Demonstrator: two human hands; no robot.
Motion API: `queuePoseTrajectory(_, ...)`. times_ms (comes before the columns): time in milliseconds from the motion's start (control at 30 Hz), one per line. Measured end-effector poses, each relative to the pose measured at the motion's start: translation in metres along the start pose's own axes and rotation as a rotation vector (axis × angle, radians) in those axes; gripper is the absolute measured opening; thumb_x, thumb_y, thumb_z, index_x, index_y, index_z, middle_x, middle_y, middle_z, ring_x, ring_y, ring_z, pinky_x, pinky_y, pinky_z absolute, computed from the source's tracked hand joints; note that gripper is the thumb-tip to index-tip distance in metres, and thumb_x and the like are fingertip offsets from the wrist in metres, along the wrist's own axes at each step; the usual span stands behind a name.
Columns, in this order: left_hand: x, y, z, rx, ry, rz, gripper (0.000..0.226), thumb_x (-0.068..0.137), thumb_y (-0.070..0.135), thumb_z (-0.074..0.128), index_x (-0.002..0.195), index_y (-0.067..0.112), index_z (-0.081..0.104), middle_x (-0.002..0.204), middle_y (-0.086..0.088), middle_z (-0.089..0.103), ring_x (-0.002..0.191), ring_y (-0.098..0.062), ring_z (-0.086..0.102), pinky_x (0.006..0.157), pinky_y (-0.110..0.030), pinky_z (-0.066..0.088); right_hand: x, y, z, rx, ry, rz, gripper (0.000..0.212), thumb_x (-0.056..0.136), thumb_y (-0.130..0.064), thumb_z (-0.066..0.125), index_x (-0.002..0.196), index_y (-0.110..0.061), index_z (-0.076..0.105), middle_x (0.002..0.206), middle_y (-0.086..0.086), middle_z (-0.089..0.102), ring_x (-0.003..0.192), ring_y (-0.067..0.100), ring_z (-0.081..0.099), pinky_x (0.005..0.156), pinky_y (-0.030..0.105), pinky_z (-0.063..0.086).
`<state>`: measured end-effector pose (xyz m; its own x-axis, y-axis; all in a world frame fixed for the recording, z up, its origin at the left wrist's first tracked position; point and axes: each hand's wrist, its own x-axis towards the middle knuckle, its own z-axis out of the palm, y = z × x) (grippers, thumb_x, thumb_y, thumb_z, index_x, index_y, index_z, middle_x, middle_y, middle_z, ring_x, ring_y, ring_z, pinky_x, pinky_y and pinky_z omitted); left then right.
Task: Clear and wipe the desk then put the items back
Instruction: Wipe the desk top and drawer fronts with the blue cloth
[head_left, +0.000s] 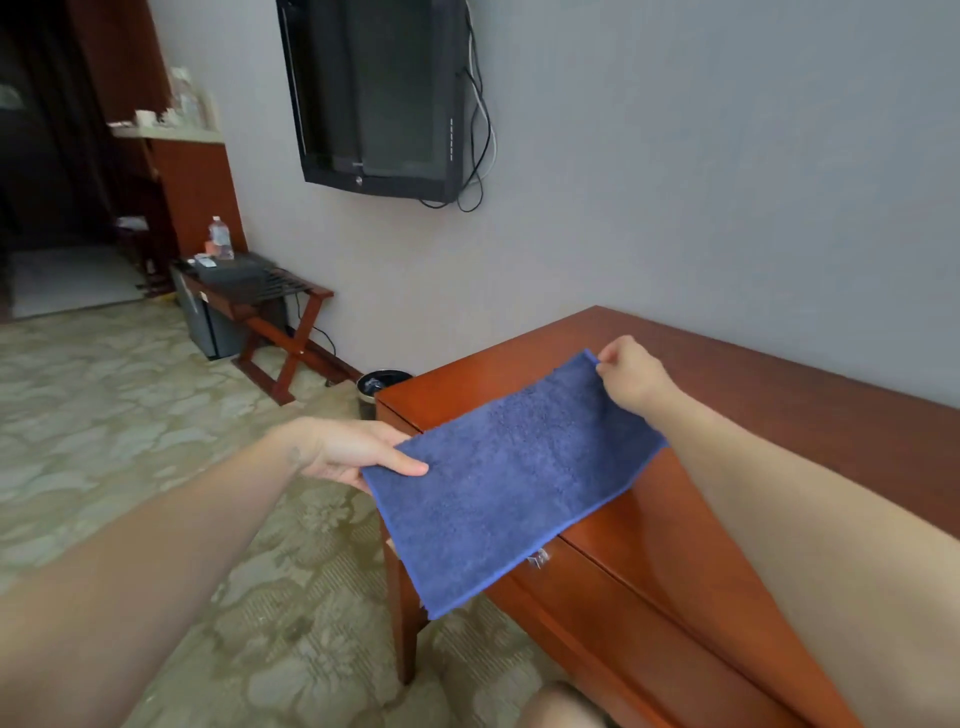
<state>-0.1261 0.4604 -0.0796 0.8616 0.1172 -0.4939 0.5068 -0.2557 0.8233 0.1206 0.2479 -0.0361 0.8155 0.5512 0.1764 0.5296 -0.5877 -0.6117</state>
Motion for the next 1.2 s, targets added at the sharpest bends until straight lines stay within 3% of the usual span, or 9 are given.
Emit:
queuePoseTrajectory(167, 0.021, -0.037, 0.015, 0.270, 0.378, 0.024, 0.032, 0.094, 0.029, 0.062, 0.117, 0.007, 0.058, 0.101, -0.003, 0.066, 0.079, -0.003, 0.060, 0.073, -0.020, 0.049, -0.005, -0.002, 0.035, -0.078, -0.062, -0.192, 0.033, 0.095, -0.011, 0.050, 0.127, -0.010, 0.043, 0.118, 0.016, 0.058, 0.112, 0.035, 0.054, 0.093, 0.036, 0.041)
queuePoseTrajectory(300, 0.045, -0.060, 0.051, 0.122, 0.730, 0.176, 0.039, 0.097, 0.020, 0.056, 0.134, 0.015, 0.043, 0.135, -0.001, 0.045, 0.119, -0.015, 0.051, 0.099, -0.029, 0.043, -0.022, -0.004, 0.053, -0.190, -0.251, -0.379, 0.041, 0.097, -0.017, 0.052, 0.137, -0.013, 0.044, 0.135, 0.011, 0.054, 0.126, 0.028, 0.048, 0.102, 0.030, 0.034)
queuePoseTrajectory(367, 0.057, -0.065, 0.081, 0.013, 0.864, 0.280, 0.043, 0.098, 0.016, 0.053, 0.138, 0.015, 0.039, 0.139, 0.000, 0.039, 0.125, -0.015, 0.047, 0.105, -0.032, 0.040, -0.033, -0.004, 0.066, -0.220, -0.363, -0.456, 0.045, 0.100, -0.024, 0.049, 0.143, -0.015, 0.040, 0.147, 0.005, 0.045, 0.138, 0.023, 0.038, 0.109, 0.027, 0.026)
queuePoseTrajectory(500, 0.070, -0.066, 0.140, -0.151, 1.089, 0.393, 0.058, 0.099, 0.019, 0.050, 0.151, 0.019, 0.024, 0.153, 0.013, 0.018, 0.141, -0.007, 0.024, 0.117, -0.031, 0.025, -0.044, -0.003, 0.082, -0.274, -0.350, -0.535, 0.049, 0.102, -0.041, 0.038, 0.149, -0.028, 0.033, 0.159, -0.002, 0.025, 0.149, 0.017, 0.013, 0.121, 0.043, 0.011)
queuePoseTrajectory(633, 0.081, -0.047, 0.166, -0.351, 0.989, 0.499, 0.061, 0.104, 0.029, 0.036, 0.154, 0.029, 0.001, 0.157, 0.025, -0.005, 0.144, 0.007, -0.003, 0.116, -0.017, 0.006, -0.045, -0.010, 0.087, -0.389, -0.450, -0.545, 0.054, 0.102, -0.049, 0.025, 0.153, -0.034, 0.016, 0.162, -0.009, 0.007, 0.149, 0.011, 0.000, 0.121, 0.041, -0.001)
queuePoseTrajectory(767, 0.101, -0.035, 0.155, -0.540, 0.928, 0.501, 0.056, 0.103, 0.042, 0.023, 0.142, 0.044, -0.017, 0.148, 0.030, -0.022, 0.144, 0.003, -0.017, 0.123, -0.037, -0.002, -0.034, -0.022, 0.102, -0.512, -0.499, -0.548, 0.058, 0.102, -0.053, 0.017, 0.154, -0.034, -0.001, 0.162, -0.011, -0.007, 0.148, 0.008, -0.009, 0.121, 0.039, -0.005)
queuePoseTrajectory(900, 0.121, -0.043, 0.130, -0.608, 0.975, 0.517, 0.055, 0.094, 0.064, 0.019, 0.134, 0.055, -0.018, 0.148, 0.034, -0.025, 0.143, 0.004, -0.020, 0.122, -0.044, -0.003, -0.015, -0.036, 0.116, -0.511, -0.521, -0.557, 0.057, 0.102, -0.051, 0.017, 0.154, -0.036, -0.003, 0.161, -0.012, -0.009, 0.148, 0.007, -0.010, 0.121, 0.037, -0.007)
queuePoseTrajectory(1067, 0.131, -0.039, 0.095, -0.697, 1.102, 0.507, 0.049, 0.104, 0.044, 0.019, 0.145, 0.046, -0.008, 0.149, 0.034, -0.013, 0.140, 0.011, -0.015, 0.121, -0.036, -0.010, 0.012, -0.053, 0.137, -0.504, -0.530, -0.584, 0.055, 0.103, -0.049, 0.015, 0.153, -0.038, -0.002, 0.161, -0.014, -0.008, 0.147, 0.005, -0.010, 0.121, 0.037, -0.007)
queuePoseTrajectory(1200, 0.141, -0.046, 0.075, -0.662, 1.181, 0.509, 0.051, 0.103, 0.045, 0.018, 0.148, 0.043, -0.005, 0.151, 0.033, -0.010, 0.141, 0.009, -0.014, 0.117, -0.025, -0.011, 0.032, -0.064, 0.150, -0.503, -0.535, -0.607, 0.054, 0.103, -0.048, 0.014, 0.153, -0.038, -0.001, 0.161, -0.015, -0.007, 0.147, 0.004, -0.009, 0.121, 0.037, -0.006)
